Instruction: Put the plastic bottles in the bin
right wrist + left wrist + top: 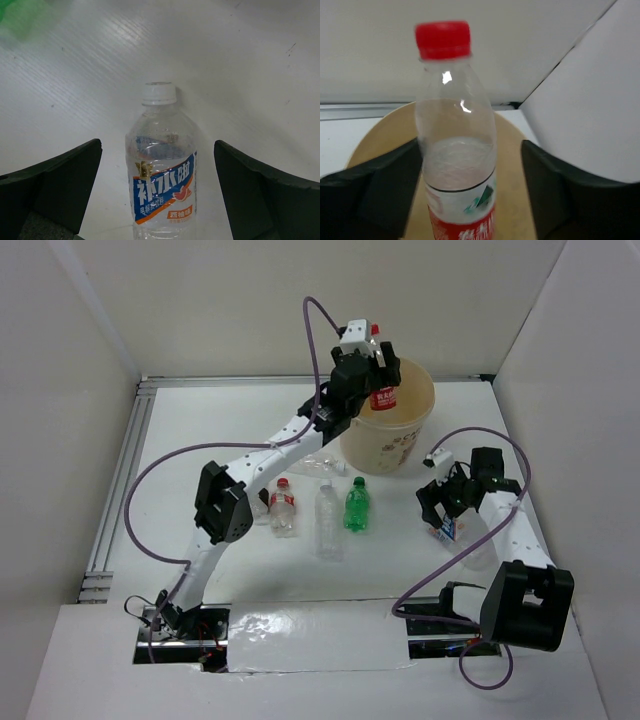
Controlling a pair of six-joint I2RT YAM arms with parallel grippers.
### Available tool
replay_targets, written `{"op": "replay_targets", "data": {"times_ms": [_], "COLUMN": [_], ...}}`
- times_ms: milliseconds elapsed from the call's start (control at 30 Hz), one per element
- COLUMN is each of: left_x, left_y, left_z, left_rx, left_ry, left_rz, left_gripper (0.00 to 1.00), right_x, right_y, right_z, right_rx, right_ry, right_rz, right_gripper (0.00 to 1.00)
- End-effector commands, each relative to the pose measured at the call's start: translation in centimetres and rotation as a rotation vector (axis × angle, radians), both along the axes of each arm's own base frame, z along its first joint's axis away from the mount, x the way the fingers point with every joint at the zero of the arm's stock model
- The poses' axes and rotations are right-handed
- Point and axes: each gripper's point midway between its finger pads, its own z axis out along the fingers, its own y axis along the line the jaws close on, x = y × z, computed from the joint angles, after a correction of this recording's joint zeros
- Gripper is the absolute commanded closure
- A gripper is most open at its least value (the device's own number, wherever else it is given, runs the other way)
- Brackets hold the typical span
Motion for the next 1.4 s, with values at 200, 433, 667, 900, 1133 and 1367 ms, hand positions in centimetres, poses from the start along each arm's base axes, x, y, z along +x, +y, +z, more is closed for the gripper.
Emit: {"op": "replay_targets", "data": {"times_ms": [200, 433, 667, 900, 1133, 1367], "left_x": [-1.9, -8.9, -17.3, -22.5, -24.0, -24.1], "left_y": [1.6, 9.3, 19.7, 25.7, 27.0, 27.2], "left_z": [7.9, 4.3, -7.2, -17.0, -20.8, -22.1], "left_rx": [-0.071, 0.117, 0.196, 0.249, 0.269, 0.282], "left_ry": [-0.149, 0.001, 0.250, 0.476, 0.568, 0.620], "left_rz": [-0.044, -0.011, 0.135, 0.253, 0.296, 0.314], "left_gripper": [0.00, 0.00, 0.00, 0.00, 0.00, 0.00], "right_x": [-1.5, -3.5, -4.8, -4.3, 2.1, 4.9], "right_y": [-1.4, -2.0, -2.3, -1.1, 0.6, 2.2], "right_z": [-1.6, -4.9, -7.5, -5.4, 7.4, 19.6], "right_rx": [-0.089, -0.134, -0.145, -0.084, -0.017, 0.031], "right_ry": [0.056, 0.166, 0.253, 0.242, -0.142, -0.457], "right_rz": [0.035, 0.083, 0.101, 0.162, 0.166, 0.182], "right_gripper": [0.00, 0.03, 0.35, 0.70, 0.72, 0.74]}}
